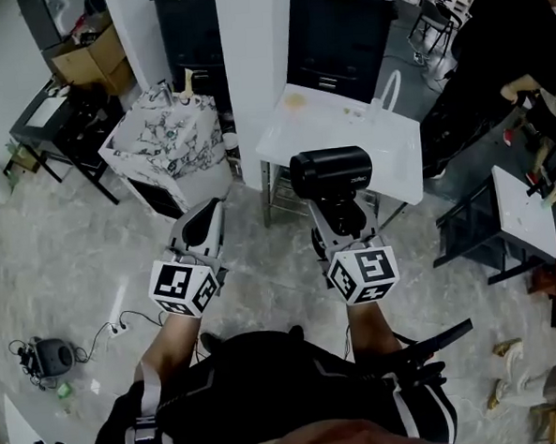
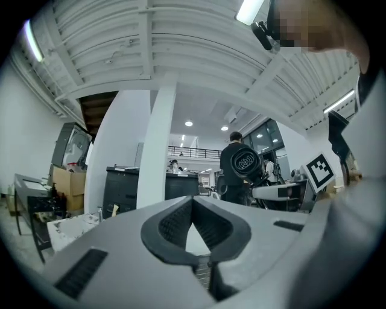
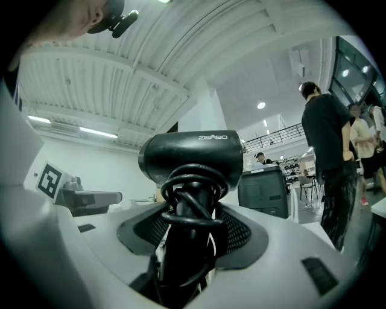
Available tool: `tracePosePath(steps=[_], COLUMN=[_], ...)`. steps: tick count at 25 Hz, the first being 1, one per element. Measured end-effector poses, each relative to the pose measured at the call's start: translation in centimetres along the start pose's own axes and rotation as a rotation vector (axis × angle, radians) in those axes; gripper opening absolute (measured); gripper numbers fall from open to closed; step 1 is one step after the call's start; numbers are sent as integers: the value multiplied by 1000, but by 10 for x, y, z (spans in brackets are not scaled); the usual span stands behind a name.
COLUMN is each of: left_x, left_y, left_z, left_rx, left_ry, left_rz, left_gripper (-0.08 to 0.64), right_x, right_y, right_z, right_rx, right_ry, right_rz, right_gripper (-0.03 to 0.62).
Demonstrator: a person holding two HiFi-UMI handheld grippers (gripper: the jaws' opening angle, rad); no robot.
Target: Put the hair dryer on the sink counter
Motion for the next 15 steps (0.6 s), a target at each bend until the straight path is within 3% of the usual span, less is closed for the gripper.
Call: tracePosePath(steps=[7,15], left_x=[70,132], left_y=[69,119], left_z=[13,16], left_rx=[-17,-34], left_ry=[-3,19], left_rz=[54,93], left_gripper=[5,5], right_x=[91,164], right_y=[-35,-71], right_z=[-2,-2], right_rx=[10,23], right_ry=[5,20], right_rz=[52,104], right_gripper=[247,247])
Point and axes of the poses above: the fingertips, and each gripper's own axes: y backward along the fingers, x to its left, z out of its top, the point moved 4 cm from there along y, backward along the fingers, and after that the axes turned 6 degrees about -z, right-handed, at the moved point
